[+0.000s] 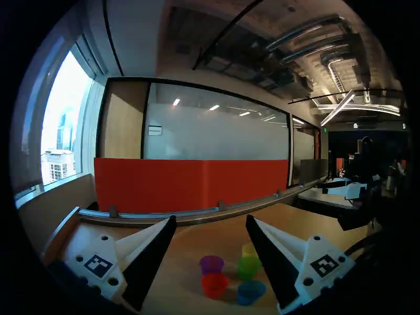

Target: Pour water

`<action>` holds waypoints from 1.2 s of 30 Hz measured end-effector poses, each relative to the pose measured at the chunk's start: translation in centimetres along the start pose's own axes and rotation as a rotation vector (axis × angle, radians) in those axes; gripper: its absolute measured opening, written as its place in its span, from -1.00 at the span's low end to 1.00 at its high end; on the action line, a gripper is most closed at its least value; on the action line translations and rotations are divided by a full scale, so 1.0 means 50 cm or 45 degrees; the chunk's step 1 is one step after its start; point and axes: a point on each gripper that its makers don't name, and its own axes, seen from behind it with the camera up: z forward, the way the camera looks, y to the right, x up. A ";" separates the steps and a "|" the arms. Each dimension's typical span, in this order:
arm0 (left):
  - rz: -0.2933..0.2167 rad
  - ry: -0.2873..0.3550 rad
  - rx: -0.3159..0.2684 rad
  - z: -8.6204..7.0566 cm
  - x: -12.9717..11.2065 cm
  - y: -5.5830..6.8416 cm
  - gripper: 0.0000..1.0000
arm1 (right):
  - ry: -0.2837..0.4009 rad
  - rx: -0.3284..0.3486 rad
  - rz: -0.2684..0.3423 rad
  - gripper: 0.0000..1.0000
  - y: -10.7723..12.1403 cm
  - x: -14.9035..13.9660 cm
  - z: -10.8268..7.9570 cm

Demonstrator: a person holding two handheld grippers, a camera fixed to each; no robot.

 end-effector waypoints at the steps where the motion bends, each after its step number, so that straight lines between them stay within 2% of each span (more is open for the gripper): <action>1: -0.001 0.000 -0.016 0.000 0.001 0.005 0.97 | -0.009 0.029 -0.002 0.98 -0.010 0.000 0.001; 5: -0.007 -0.006 -0.069 0.001 -0.001 0.019 0.97 | -0.034 0.135 -0.010 0.98 -0.048 0.002 0.001; 9: -0.010 -0.028 -0.116 0.002 -0.012 0.030 0.97 | -0.040 0.192 0.001 0.98 -0.071 0.006 0.003; 15: 0.032 -0.068 -0.154 0.007 -0.032 0.037 0.97 | -0.074 0.219 -0.026 0.98 -0.081 -0.002 0.011; 26: 0.099 -0.172 -0.240 0.008 -0.080 0.057 0.97 | -0.205 0.280 -0.037 0.98 -0.099 -0.032 0.030; 36: 0.081 -0.256 -0.349 0.010 -0.120 0.079 0.97 | -0.314 0.345 -0.088 0.98 -0.112 -0.072 0.037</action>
